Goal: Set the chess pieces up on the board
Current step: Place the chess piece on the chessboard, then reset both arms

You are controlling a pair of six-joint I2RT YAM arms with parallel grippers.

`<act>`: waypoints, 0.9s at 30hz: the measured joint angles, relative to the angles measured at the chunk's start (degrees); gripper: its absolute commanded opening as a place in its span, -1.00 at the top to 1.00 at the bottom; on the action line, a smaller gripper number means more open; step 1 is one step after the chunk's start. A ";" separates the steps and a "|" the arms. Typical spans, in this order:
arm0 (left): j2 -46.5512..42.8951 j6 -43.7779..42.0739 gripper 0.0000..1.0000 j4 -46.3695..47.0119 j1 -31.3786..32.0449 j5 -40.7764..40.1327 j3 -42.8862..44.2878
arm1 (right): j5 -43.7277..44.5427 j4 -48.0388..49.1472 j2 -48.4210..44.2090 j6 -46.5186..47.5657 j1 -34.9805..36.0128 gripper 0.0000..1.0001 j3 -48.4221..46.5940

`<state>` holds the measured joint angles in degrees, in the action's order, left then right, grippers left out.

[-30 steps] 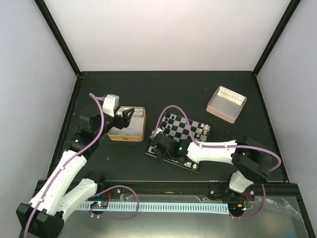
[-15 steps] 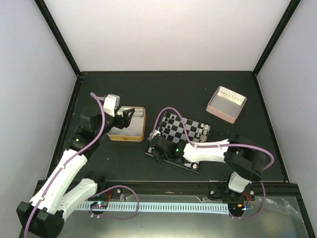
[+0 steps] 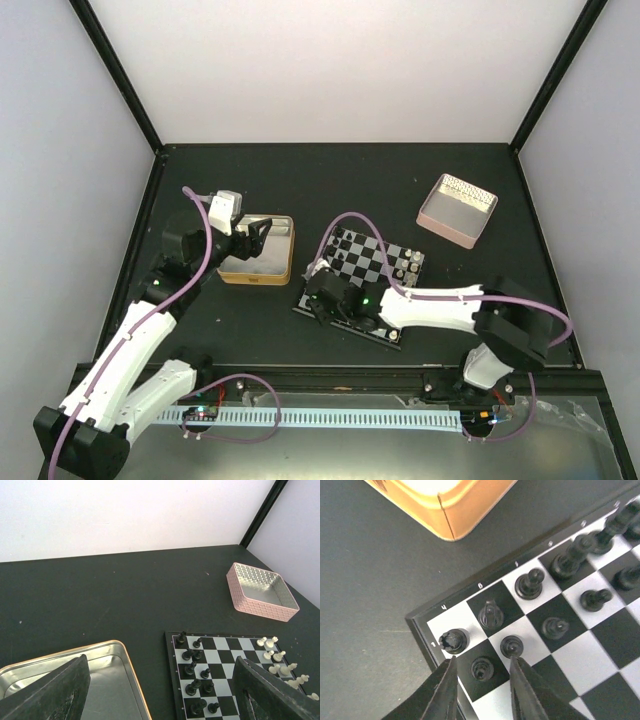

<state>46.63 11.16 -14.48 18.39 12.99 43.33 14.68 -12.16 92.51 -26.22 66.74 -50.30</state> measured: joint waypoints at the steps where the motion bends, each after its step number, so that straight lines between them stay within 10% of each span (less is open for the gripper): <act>1: 0.00 0.00 -0.60 0.02 0.00 0.00 0.00 | 0.11 -0.59 -1.46 -0.17 0.00 0.30 0.00; 12: -0.76 3.02 -0.97 -0.59 0.00 -0.22 0.00 | 4.00 -6.69 -20.11 -6.05 -4.31 0.05 -0.22; 27: -13.60 8.44 -0.98 -6.97 0.00 -1.42 -0.96 | 20.39 -24.98 -51.58 -10.27 -12.48 -0.68 5.05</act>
<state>33.04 19.59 -21.45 18.39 11.57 42.37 35.07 -37.15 40.93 -36.49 54.26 -45.25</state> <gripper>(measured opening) 0.989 0.777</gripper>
